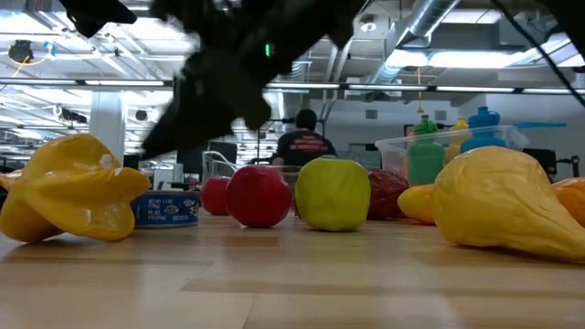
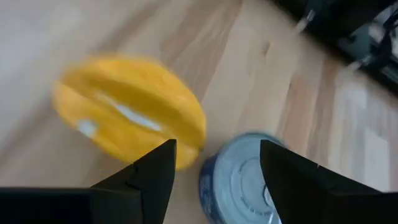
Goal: Pick & Place Food Item
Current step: Put the blue tuna can into the gray bin
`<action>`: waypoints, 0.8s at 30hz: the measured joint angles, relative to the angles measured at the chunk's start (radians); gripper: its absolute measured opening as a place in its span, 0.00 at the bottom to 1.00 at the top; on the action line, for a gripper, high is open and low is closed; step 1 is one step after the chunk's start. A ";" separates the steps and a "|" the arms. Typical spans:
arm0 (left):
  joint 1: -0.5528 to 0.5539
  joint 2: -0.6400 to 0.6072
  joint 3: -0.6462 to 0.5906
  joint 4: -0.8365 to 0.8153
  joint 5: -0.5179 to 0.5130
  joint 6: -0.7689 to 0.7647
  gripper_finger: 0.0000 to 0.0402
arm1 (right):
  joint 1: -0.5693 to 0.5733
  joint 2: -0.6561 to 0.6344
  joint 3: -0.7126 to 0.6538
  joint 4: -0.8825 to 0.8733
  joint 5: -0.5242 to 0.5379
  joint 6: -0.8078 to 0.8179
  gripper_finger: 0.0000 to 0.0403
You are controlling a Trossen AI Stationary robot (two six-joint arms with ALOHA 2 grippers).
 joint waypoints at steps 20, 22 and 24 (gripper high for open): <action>-0.001 -0.001 0.000 -0.001 0.000 -0.013 0.44 | -0.047 0.062 0.049 -0.150 0.036 -0.072 0.22; -0.001 -0.001 0.000 -0.001 0.000 -0.015 0.44 | -0.050 0.061 0.049 -0.155 0.044 -0.073 0.14; -0.001 -0.001 0.000 -0.001 0.000 -0.015 0.44 | -0.052 0.059 0.050 -0.169 0.045 -0.074 0.06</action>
